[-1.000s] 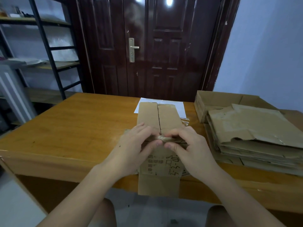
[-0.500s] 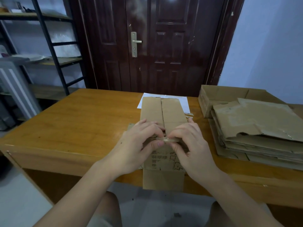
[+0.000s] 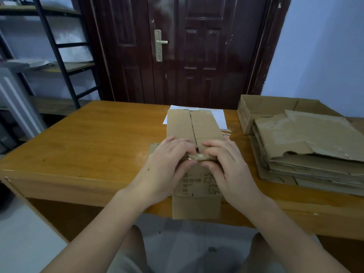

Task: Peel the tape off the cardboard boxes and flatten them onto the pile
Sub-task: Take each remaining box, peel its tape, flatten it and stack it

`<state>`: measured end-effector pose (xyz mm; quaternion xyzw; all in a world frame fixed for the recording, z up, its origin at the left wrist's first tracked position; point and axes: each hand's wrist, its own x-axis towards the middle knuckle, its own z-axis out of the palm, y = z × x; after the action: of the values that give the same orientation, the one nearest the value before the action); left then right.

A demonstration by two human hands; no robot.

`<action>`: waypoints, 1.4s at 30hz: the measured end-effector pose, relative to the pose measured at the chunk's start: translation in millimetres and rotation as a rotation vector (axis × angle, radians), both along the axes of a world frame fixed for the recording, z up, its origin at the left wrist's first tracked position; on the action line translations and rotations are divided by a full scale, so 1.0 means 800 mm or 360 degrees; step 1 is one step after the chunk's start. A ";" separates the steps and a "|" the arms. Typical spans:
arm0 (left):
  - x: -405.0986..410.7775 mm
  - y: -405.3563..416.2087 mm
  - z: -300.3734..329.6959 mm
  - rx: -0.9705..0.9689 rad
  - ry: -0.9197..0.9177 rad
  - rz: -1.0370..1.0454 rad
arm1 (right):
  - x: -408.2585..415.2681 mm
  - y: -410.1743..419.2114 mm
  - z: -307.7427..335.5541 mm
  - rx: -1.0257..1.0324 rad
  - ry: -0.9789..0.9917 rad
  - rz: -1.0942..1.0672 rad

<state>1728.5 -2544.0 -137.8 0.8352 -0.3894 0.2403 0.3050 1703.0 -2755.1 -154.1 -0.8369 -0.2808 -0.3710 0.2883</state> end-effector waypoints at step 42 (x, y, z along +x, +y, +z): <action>0.004 -0.001 -0.011 -0.0079 0.0016 -0.0094 | 0.002 -0.005 -0.011 -0.0119 0.0001 0.0071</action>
<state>1732.0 -2544.6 -146.4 0.8166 -0.4064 0.2366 0.3346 1704.8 -2759.2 -162.5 -0.8408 -0.3130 -0.3533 0.2651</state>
